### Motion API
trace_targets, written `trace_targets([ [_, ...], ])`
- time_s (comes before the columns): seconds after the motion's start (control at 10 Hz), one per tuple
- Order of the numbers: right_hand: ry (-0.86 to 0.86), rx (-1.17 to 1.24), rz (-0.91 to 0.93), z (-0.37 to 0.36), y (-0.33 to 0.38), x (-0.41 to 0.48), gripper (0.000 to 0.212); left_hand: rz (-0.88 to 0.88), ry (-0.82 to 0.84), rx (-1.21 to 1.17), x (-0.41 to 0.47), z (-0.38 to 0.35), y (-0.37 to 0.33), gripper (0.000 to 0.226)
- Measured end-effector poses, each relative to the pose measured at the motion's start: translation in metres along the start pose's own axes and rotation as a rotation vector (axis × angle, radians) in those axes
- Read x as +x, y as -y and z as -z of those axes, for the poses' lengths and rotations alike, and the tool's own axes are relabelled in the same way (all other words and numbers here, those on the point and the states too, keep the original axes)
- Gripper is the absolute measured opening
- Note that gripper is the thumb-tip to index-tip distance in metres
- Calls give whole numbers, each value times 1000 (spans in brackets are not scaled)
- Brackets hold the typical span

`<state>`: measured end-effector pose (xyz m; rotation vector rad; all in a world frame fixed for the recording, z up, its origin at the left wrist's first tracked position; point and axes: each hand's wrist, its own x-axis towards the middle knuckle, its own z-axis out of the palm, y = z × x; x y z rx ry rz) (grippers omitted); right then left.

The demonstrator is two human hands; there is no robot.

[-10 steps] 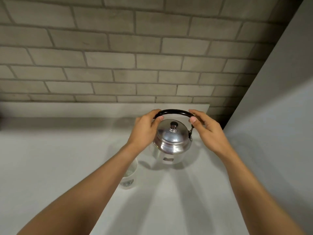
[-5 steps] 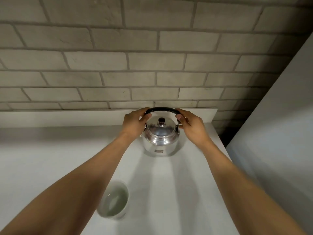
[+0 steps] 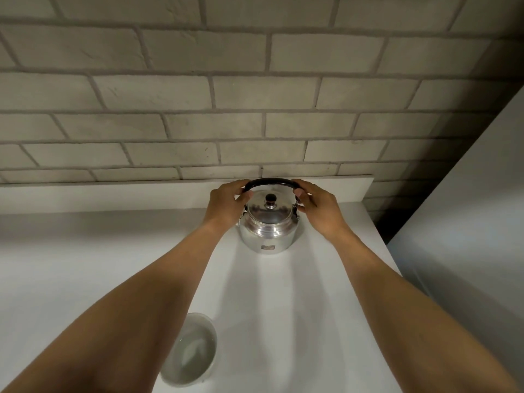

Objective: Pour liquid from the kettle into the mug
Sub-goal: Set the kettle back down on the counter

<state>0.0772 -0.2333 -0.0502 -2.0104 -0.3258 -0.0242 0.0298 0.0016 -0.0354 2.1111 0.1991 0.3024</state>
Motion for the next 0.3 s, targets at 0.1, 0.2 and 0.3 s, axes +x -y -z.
trace_targets([
  [0.1, 19, 29, -30, 2, 6, -2, 33, 23, 8, -6, 1, 0, -3, 34],
  [0.2, 58, -27, -38, 4, 9, 0, 40, 44, 10, -10, 6, 0, -2, 37],
  [0.3, 83, -138, -54, 9, 14, -4, 53, 67, 5, 2, 3, 4, -10, 52],
])
